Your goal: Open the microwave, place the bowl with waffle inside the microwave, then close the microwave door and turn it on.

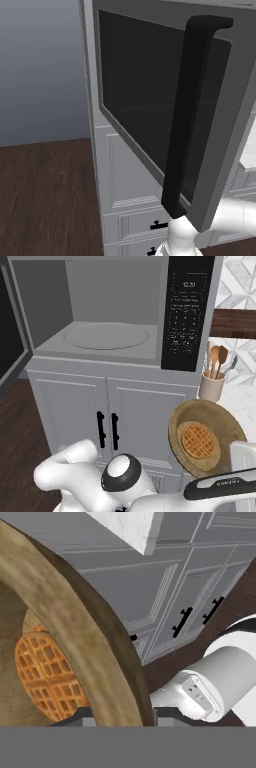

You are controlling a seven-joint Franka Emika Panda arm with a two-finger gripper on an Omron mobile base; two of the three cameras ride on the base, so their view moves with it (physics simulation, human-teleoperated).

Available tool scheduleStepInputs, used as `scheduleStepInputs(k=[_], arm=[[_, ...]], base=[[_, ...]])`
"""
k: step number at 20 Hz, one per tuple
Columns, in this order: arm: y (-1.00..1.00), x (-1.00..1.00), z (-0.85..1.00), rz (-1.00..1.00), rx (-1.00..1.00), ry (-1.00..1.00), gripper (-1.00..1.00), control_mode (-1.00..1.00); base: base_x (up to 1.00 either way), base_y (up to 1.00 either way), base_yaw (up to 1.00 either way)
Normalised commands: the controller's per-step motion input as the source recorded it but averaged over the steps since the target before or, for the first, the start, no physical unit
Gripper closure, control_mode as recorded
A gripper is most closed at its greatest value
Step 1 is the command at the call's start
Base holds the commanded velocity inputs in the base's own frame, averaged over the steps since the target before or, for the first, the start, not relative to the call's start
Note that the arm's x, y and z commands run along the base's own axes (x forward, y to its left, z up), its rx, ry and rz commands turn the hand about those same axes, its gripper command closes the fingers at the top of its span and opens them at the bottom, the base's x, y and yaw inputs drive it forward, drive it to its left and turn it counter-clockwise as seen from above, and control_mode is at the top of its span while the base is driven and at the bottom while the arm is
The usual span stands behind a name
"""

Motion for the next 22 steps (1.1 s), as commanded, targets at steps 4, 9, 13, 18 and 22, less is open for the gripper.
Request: scheduleStepInputs(k=[4,9,13,18,22], arm=[[1.0,-0.12,0.09,-0.01,-0.16,-0.15,1.0,-1.0],[1.0,0.0,0.19,-0.04,-0.13,-0.12,1.0,-1.0],[1.0,0.0,0.26,-0.05,-0.13,-0.14,1.0,-1.0],[1.0,0.0,0.7,-0.1,-0.08,-0.15,1.0,-1.0],[1.0,0.31,1.0,-0.17,-0.02,-0.03,1.0,-1.0]], base=[[0.0,0.0,0.0],[0.0,0.0,0.0],[0.0,0.0,0.0],[0.0,0.0,0.0],[0.0,0.0,0.0]])
